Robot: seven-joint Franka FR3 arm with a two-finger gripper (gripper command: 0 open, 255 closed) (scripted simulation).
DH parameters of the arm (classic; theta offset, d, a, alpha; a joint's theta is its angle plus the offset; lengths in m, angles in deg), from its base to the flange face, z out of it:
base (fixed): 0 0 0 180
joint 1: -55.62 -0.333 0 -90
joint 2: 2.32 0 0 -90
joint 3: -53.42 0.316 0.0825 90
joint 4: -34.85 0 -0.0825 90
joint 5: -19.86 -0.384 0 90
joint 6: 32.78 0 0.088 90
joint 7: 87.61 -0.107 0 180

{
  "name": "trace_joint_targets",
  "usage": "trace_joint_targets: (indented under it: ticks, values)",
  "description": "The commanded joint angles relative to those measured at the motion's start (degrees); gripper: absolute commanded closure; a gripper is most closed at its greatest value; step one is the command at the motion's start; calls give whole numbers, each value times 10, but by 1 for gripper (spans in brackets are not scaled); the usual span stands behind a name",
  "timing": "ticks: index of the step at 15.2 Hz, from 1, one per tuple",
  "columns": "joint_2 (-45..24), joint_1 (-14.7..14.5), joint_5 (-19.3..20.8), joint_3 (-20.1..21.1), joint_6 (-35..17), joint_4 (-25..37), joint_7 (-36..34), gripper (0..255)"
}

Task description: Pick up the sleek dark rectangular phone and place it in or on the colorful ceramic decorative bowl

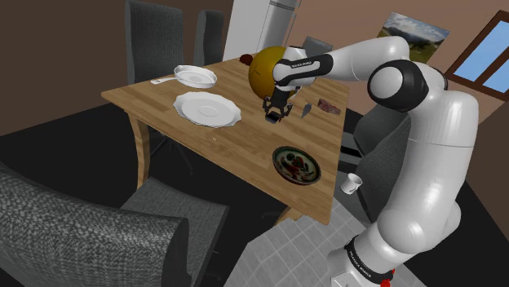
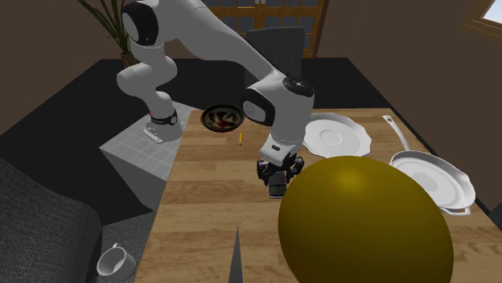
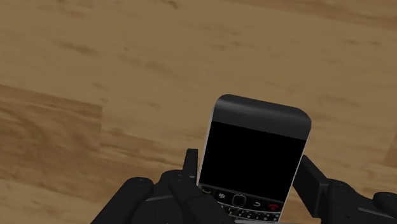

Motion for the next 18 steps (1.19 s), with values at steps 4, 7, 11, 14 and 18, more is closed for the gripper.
trace_joint_targets:
  ticks: [4, 7, 11, 14, 18]
  values:
    - [0, 0, 0, 0, 0, -1, 0, 255]
    - [10, 0, 0, 0, 18, 7, 1, 255]
    - [21, 0, -1, 0, 43, 21, 2, 255]
    - [29, 0, -1, 0, 63, 33, 4, 255]
    - [37, 0, -1, 0, 90, 52, 5, 255]
